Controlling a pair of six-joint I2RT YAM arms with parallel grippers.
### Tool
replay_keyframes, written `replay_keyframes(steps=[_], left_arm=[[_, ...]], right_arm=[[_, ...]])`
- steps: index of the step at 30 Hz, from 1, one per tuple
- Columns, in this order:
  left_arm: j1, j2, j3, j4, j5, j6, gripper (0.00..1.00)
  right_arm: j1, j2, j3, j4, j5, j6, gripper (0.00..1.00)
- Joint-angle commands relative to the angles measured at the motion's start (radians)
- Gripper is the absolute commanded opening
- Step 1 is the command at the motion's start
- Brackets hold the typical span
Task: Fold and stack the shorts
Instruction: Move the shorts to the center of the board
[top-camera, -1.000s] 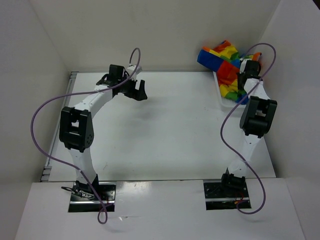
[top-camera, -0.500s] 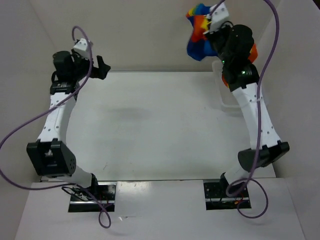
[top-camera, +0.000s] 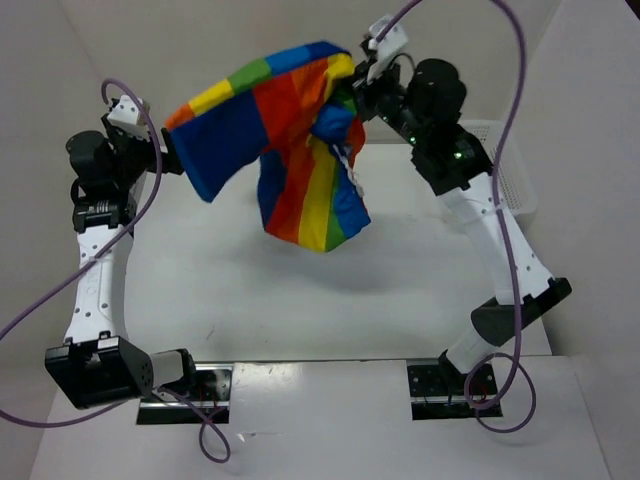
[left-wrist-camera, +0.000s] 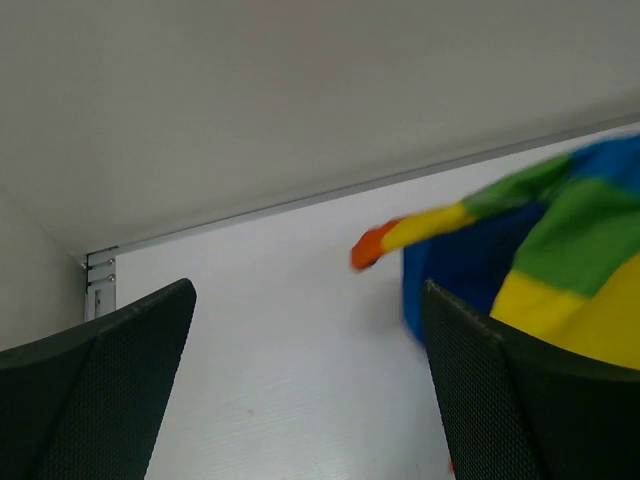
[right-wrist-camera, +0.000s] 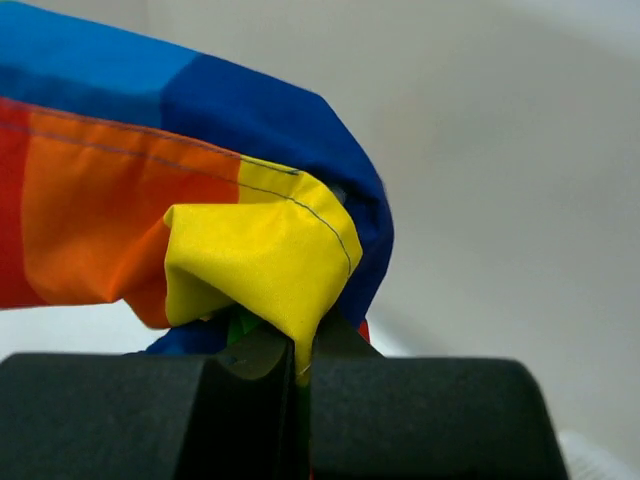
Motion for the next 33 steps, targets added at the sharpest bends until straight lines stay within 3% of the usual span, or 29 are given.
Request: replay_keyframes(steps=[1, 4, 6, 7, 8, 9, 10, 11, 13, 14, 17, 18, 20, 21, 23, 26, 30, 33], left_arm=[[0.014, 0.022, 0.001, 0.002, 0.033, 0.004, 0.99], [0.014, 0.131, 0.046, -0.041, 0.033, 0.004, 0.99], [0.014, 0.264, 0.126, -0.065, 0.024, 0.004, 0.99], [0.014, 0.315, 0.173, -0.116, 0.024, 0.004, 0.99], [0.014, 0.423, 0.285, -0.153, 0.015, 0.004, 0.99], [0.014, 0.471, 0.349, -0.227, 0.002, 0.004, 0.99], [0.014, 0.555, 0.409, -0.262, -0.036, 0.004, 0.99], [0.014, 0.58, 0.5, -0.326, -0.036, 0.004, 0.99], [-0.006, 0.59, 0.524, -0.369, 0.008, 0.004, 0.99], [-0.017, 0.568, 0.489, -0.369, 0.024, 0.004, 0.99], [-0.087, 0.463, 0.319, -0.389, 0.077, 0.004, 0.99], [-0.113, 0.424, 0.246, -0.409, 0.077, 0.004, 0.99], [-0.211, 0.401, 0.187, -0.463, 0.077, 0.004, 0.99], [-0.244, 0.401, 0.164, -0.472, 0.077, 0.004, 0.99], [-0.328, 0.428, 0.119, -0.472, 0.067, 0.004, 0.99], [-0.403, 0.508, 0.119, -0.402, 0.0, 0.004, 0.99], [-0.434, 0.59, 0.158, -0.302, -0.08, 0.004, 0.99], [-0.459, 0.646, 0.167, -0.276, -0.094, 0.004, 0.99]], right_arm=[[0.001, 0.03, -0.173, -0.037, 0.005, 0.158, 0.0], [-0.034, 0.123, -0.23, -0.037, -0.012, 0.294, 0.01], [-0.089, 0.295, -0.148, -0.037, 0.011, 0.406, 0.2], [-0.111, 0.371, -0.087, -0.046, 0.023, 0.444, 0.33], [-0.148, 0.53, 0.078, -0.061, 0.064, 0.495, 0.43], [-0.157, 0.603, 0.171, -0.101, 0.103, 0.495, 0.73], [-0.157, 0.719, 0.349, -0.121, 0.152, 0.441, 0.84], [-0.157, 0.752, 0.409, -0.143, 0.236, 0.419, 0.97], [-0.157, 0.739, 0.393, -0.169, 0.244, 0.405, 0.98], [-0.168, 0.673, 0.347, -0.178, 0.167, 0.387, 0.98], [-0.191, 0.501, 0.073, -0.189, 0.062, 0.351, 0.98], [-0.191, 0.46, -0.092, -0.177, 0.062, 0.336, 0.98], [-0.191, 0.334, -0.262, -0.143, 0.053, 0.276, 0.98], [-0.191, 0.305, -0.408, -0.108, 0.03, 0.276, 0.98], [-0.2, 0.275, -0.538, -0.095, -0.013, 0.296, 0.98], [-0.2, 0.309, -0.609, -0.033, -0.082, 0.334, 0.98], [-0.179, 0.364, -0.618, 0.02, 0.02, 0.366, 0.98], [-0.179, 0.404, -0.618, 0.02, 0.008, 0.366, 0.97]])
